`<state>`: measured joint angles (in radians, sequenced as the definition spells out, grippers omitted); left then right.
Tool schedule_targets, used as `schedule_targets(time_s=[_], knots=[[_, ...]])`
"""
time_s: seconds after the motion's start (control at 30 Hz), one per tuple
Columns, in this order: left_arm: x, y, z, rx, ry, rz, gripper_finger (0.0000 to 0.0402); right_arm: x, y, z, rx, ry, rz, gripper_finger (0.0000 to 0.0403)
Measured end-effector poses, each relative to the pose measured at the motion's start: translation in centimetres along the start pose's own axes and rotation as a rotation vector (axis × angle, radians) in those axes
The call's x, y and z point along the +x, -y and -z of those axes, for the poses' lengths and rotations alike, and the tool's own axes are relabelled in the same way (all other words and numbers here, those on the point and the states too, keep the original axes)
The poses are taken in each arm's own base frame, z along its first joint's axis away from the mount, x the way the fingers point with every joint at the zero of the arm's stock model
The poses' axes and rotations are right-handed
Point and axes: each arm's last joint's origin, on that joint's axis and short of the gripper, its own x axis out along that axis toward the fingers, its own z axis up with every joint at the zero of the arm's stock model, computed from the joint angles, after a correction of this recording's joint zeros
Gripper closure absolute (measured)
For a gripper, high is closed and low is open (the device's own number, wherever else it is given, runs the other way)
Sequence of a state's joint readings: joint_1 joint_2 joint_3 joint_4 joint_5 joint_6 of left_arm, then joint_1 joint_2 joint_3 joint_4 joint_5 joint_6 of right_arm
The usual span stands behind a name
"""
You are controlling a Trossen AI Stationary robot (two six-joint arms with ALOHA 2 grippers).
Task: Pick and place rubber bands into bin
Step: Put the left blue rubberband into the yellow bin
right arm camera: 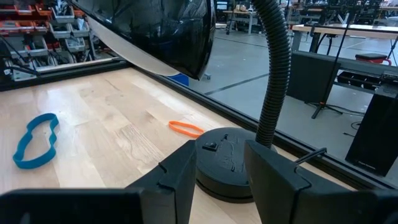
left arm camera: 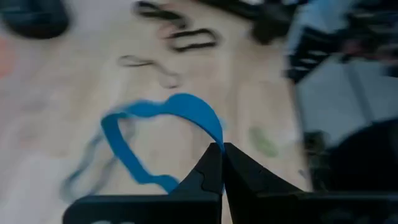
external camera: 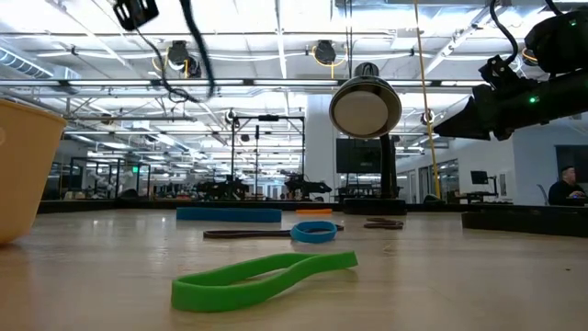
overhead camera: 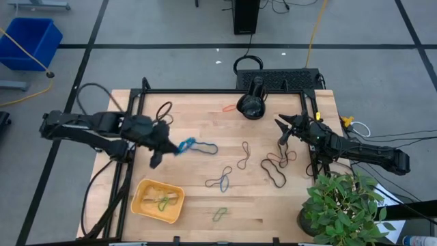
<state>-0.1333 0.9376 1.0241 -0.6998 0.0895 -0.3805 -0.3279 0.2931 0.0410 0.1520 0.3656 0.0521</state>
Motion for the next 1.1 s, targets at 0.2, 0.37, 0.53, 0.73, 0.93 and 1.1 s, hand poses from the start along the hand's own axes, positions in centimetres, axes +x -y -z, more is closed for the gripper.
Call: schedule_targets(time_s=[0.2,0.37,0.53,0.73,0.93,1.1], knots=[[-0.5,3.0,0.4,-0.026,0.003,0.218,0.0396,0.0,0.0,0.0,0.0,0.0,0.0,0.0273],[-0.6,5.3,1.0,-0.109,-0.038,0.363,0.0391,0.0,0.0,0.0,0.0,0.0,0.0,0.0273],[-0.7,7.1,2.1,-0.218,-0.114,0.413,0.0396,0.0,0.0,0.0,-0.001,-0.003,0.0,0.0273],[0.3,8.9,3.7,-0.324,-0.233,0.371,0.0392,0.0,0.0,0.1,-0.003,-0.007,0.0,0.0273],[2.0,9.8,5.8,-0.46,-0.398,0.234,0.0387,0.0,0.0,0.1,-0.014,-0.006,0.0,0.0273],[3.5,9.6,7.4,-0.595,-0.522,0.043,0.0393,0.0,0.0,0.1,-0.017,-0.007,0.001,0.0273]])
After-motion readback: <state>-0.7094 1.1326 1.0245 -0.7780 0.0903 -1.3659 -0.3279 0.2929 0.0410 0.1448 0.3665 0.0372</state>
